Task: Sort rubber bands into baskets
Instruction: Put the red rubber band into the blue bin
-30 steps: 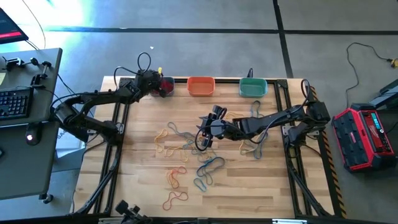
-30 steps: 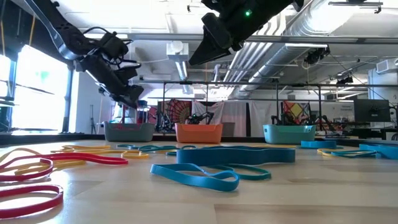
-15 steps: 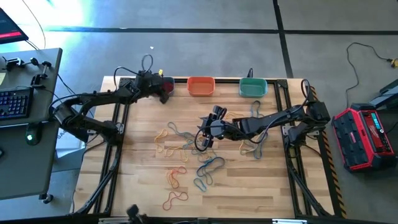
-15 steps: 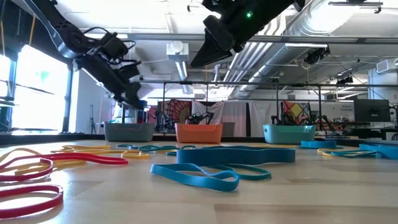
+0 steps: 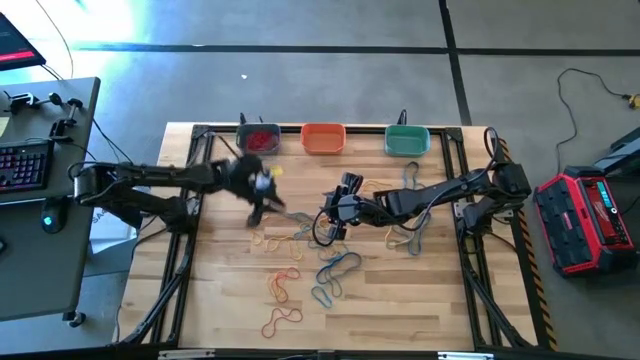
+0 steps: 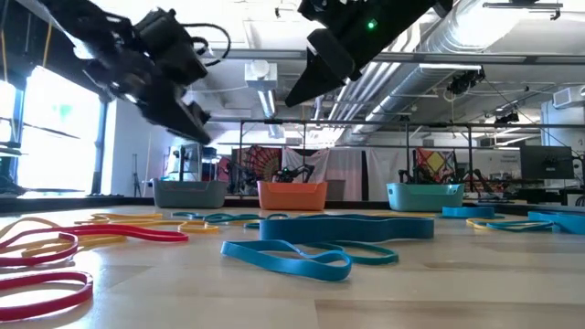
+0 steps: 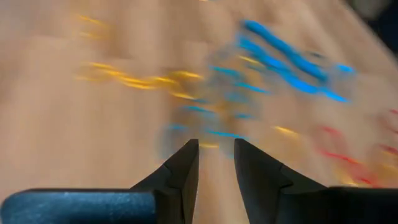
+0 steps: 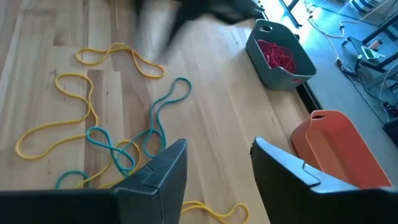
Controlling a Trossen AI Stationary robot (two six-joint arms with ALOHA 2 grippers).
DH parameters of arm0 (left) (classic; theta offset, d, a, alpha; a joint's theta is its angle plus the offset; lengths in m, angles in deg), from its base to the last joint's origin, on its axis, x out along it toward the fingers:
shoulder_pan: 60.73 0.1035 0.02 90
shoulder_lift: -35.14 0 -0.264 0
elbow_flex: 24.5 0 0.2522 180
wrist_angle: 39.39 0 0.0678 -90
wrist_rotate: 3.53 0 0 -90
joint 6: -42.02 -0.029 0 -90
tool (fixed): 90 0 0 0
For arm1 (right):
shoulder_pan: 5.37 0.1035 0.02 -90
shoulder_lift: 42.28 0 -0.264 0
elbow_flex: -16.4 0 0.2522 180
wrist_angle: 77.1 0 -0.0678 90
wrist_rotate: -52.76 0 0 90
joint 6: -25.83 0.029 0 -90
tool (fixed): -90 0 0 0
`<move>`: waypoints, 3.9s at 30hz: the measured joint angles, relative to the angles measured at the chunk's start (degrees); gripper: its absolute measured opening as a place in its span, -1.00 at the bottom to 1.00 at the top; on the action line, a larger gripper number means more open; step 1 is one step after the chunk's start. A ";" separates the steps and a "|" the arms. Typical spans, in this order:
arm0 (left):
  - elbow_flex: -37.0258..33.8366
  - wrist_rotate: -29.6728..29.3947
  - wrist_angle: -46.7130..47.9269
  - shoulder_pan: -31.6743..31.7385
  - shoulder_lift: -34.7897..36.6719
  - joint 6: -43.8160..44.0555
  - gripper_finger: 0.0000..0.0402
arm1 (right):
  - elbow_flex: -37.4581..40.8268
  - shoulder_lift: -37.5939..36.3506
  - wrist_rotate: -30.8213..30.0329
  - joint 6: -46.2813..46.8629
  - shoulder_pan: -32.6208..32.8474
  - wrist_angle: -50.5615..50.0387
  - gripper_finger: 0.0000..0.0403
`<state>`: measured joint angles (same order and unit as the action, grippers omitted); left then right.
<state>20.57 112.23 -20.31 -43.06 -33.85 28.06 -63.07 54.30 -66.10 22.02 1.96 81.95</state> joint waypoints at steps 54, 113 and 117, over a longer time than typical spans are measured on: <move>29.90 -15.92 22.80 -35.56 -32.19 44.24 -0.45 | 0.00 0.00 0.04 2.53 -0.17 -0.29 -0.17; 29.90 -52.11 49.21 -31.24 -2.60 43.39 -1.00 | -0.02 0.00 -2.67 2.51 -0.17 -1.82 -0.17; 29.91 -55.13 51.14 -24.59 1.24 39.60 -1.00 | -0.02 0.00 -2.67 2.66 -0.17 -1.84 -0.17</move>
<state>50.48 57.10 30.83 -67.65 -32.61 67.67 -63.10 54.30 -68.77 24.68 1.79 80.10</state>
